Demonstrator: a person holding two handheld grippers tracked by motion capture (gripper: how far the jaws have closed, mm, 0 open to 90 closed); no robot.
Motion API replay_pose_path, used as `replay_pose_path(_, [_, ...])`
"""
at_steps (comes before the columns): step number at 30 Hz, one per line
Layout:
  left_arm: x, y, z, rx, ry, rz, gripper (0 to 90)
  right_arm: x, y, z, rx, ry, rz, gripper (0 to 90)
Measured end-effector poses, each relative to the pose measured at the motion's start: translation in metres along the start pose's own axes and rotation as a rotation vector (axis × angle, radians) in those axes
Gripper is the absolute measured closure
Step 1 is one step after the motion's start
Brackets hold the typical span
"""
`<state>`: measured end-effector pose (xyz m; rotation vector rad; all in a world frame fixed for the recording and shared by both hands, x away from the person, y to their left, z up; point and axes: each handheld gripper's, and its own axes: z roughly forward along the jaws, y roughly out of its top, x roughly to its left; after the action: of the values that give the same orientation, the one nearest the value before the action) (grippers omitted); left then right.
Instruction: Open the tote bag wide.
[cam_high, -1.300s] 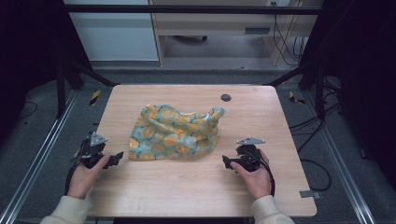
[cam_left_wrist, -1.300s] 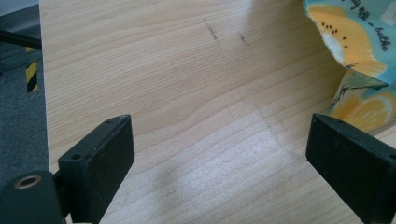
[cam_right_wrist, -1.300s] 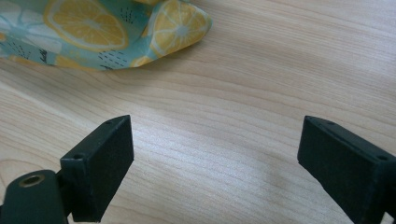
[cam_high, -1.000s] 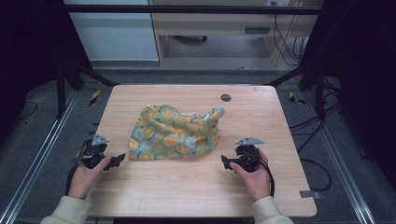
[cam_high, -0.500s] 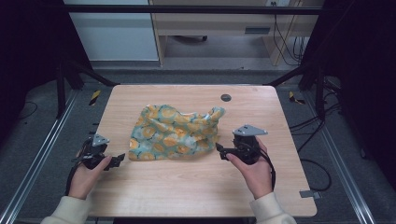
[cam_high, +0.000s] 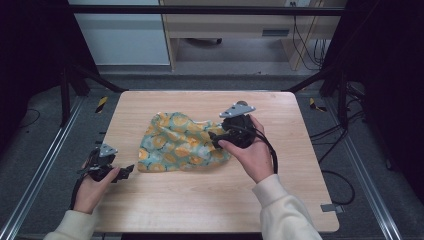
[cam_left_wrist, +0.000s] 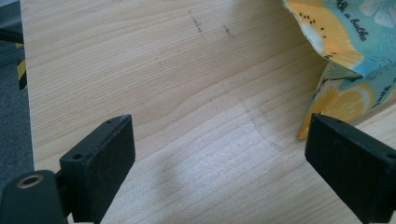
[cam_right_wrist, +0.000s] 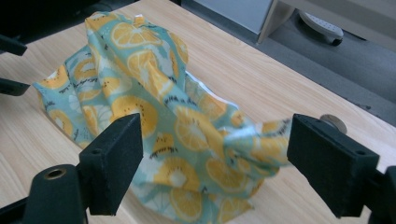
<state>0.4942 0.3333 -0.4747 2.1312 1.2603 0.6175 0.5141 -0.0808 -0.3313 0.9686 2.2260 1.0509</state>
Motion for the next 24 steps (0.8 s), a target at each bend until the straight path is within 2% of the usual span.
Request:
replay_pose_path(3, [0.000, 0.000, 0.000, 0.000, 0.000, 0.001, 8.3, 0.002, 0.006, 0.015, 0.024, 0.004, -0.046, 19.3])
replay_pose_path(6, [0.000, 0.000, 0.000, -0.003, 0.000, -0.003, 8.3, 0.005, 0.007, 0.033, 0.062, 0.041, -0.067, 23.5])
replay_pose_path(7, [0.000, 0.000, 0.000, -0.003, -0.001, -0.003, 8.3, 0.006, 0.006, 0.038, 0.076, 0.040, -0.073, 25.1])
replay_pose_path(10, [0.000, 0.000, 0.000, -0.004, -0.002, -0.004, 8.4, 0.011, 0.006, 0.048, 0.111, 0.056, -0.086, 39.3])
replay_pose_path(12, [0.000, 0.000, 0.000, -0.005, -0.002, -0.004, 8.4, 0.015, 0.006, 0.050, 0.126, 0.070, -0.097, 55.6])
replay_pose_path(15, [0.000, 0.001, 0.000, -0.005, -0.002, -0.005, 8.4, 0.018, 0.008, 0.048, 0.116, 0.079, -0.100, 74.0])
replay_pose_path(18, [0.000, 0.001, 0.000, -0.005, -0.003, -0.004, 8.5, 0.023, 0.013, 0.041, 0.085, 0.102, -0.100, 84.4])
replay_pose_path(20, [0.000, 0.001, -0.001, -0.005, -0.001, -0.006, 8.5, 0.029, 0.017, 0.032, 0.047, 0.125, -0.100, 87.9])
replay_pose_path(21, [0.000, 0.001, -0.001, -0.005, -0.001, -0.006, 8.5, 0.029, 0.017, 0.032, 0.047, 0.125, -0.100, 87.9])
replay_pose_path(22, [0.001, 0.001, -0.001, -0.009, 0.001, -0.008, 8.5, 0.039, 0.019, 0.021, 0.007, 0.161, -0.111, 88.9])
replay_pose_path(24, [0.001, 0.001, -0.002, -0.011, -0.005, -0.010, 8.6, 0.049, 0.019, 0.012, -0.022, 0.190, -0.127, 89.1])
